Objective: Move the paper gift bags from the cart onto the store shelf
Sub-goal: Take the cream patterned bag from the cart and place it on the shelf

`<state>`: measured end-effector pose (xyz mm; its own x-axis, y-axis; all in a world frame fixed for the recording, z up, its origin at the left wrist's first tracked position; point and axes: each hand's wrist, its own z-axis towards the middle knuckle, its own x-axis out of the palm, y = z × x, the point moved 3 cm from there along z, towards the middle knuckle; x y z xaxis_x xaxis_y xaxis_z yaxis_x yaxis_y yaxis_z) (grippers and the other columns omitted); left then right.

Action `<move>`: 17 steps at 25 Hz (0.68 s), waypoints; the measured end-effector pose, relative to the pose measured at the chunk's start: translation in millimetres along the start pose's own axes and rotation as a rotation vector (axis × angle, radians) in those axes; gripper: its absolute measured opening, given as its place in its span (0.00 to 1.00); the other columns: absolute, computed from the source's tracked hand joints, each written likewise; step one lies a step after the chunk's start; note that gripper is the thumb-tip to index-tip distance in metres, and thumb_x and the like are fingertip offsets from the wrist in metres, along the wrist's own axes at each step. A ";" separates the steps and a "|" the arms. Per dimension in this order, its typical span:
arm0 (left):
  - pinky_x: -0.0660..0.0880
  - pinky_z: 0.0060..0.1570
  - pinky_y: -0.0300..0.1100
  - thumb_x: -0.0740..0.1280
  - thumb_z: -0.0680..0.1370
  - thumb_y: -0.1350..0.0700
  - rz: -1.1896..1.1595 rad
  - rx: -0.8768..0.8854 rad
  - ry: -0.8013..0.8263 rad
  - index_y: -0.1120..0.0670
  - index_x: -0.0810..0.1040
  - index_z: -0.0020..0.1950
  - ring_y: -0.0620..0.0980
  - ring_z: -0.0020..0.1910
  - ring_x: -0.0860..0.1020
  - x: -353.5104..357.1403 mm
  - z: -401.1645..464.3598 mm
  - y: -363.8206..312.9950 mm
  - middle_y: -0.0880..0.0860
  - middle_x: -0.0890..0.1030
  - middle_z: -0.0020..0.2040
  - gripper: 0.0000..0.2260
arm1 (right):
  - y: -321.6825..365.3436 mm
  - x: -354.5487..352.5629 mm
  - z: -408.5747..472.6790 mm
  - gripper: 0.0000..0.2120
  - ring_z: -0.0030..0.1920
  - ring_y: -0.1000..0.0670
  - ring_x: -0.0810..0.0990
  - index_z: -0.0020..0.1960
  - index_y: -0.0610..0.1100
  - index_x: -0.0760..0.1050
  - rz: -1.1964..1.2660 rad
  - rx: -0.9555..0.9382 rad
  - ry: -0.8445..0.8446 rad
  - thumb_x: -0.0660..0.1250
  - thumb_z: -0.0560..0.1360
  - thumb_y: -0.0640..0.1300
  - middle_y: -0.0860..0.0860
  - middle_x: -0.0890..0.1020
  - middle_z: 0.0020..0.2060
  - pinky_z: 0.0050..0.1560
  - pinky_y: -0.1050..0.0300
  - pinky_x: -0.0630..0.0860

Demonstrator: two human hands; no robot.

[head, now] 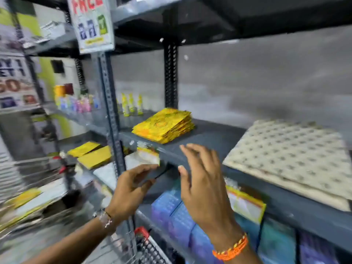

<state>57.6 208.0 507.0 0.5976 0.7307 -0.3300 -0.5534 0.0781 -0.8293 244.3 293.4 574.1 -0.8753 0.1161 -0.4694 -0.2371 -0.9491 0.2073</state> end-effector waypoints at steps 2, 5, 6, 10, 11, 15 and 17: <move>0.77 0.50 0.29 0.67 0.73 0.70 0.030 -0.137 -0.226 0.56 0.84 0.55 0.37 0.47 0.82 -33.2 -49.1 54.7 0.49 0.86 0.51 0.15 | 19.5 52.5 -30.8 0.21 0.59 0.45 0.75 0.66 0.43 0.75 0.126 -0.104 0.160 0.66 0.74 0.39 0.48 0.76 0.61 0.61 0.52 0.72; 0.77 0.53 0.39 0.66 0.74 0.73 0.010 -0.467 -0.384 0.60 0.83 0.54 0.46 0.47 0.81 -66.9 -135.3 156.2 0.55 0.85 0.50 0.13 | 39.2 147.8 -100.3 0.21 0.59 0.47 0.76 0.63 0.46 0.77 0.237 -0.212 0.506 0.68 0.71 0.38 0.50 0.79 0.60 0.57 0.53 0.73; 0.76 0.53 0.44 0.66 0.74 0.73 -0.005 -0.583 -0.408 0.61 0.81 0.55 0.50 0.49 0.80 -72.3 -161.7 187.6 0.57 0.84 0.51 0.13 | 42.3 179.1 -126.7 0.20 0.58 0.47 0.77 0.62 0.47 0.78 0.244 -0.228 0.648 0.67 0.71 0.37 0.51 0.79 0.58 0.57 0.52 0.74; 0.72 0.35 0.39 0.64 0.76 0.71 -0.044 -1.215 -0.475 0.68 0.80 0.55 0.53 0.43 0.78 -76.8 -278.9 328.5 0.64 0.82 0.46 0.10 | 40.5 316.4 -241.7 0.18 0.59 0.45 0.78 0.60 0.47 0.79 0.242 -0.237 1.135 0.64 0.73 0.34 0.50 0.81 0.56 0.61 0.50 0.73; 0.66 0.30 0.40 0.64 0.76 0.69 -0.077 -1.376 -0.501 0.69 0.79 0.48 0.53 0.34 0.75 -72.7 -306.5 354.6 0.65 0.81 0.37 0.05 | 35.3 346.2 -265.5 0.18 0.61 0.43 0.78 0.61 0.46 0.79 0.249 -0.183 1.250 0.64 0.74 0.33 0.48 0.81 0.59 0.60 0.50 0.74; 0.61 0.32 0.39 0.64 0.76 0.65 -0.234 -1.804 -0.598 0.66 0.73 0.56 0.56 0.34 0.75 -44.1 -398.1 436.2 0.59 0.72 0.39 0.10 | 18.4 447.7 -358.0 0.25 0.65 0.38 0.77 0.70 0.47 0.73 0.162 -0.037 1.614 0.64 0.76 0.31 0.43 0.75 0.69 0.62 0.44 0.76; 0.71 0.35 0.44 0.65 0.76 0.63 -0.333 -1.899 -0.589 0.67 0.69 0.66 0.58 0.37 0.73 -25.1 -424.8 465.3 0.59 0.71 0.47 0.20 | 13.4 486.1 -395.7 0.28 0.68 0.37 0.74 0.74 0.45 0.68 0.092 -0.045 1.713 0.63 0.76 0.31 0.42 0.71 0.72 0.67 0.43 0.73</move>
<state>31.5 -62.0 -62.2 0.0835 0.9617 -0.2609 0.9484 -0.1571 -0.2753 -17.6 221.3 9.1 0.5377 -0.3279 -0.7767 -0.1780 -0.9447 0.2756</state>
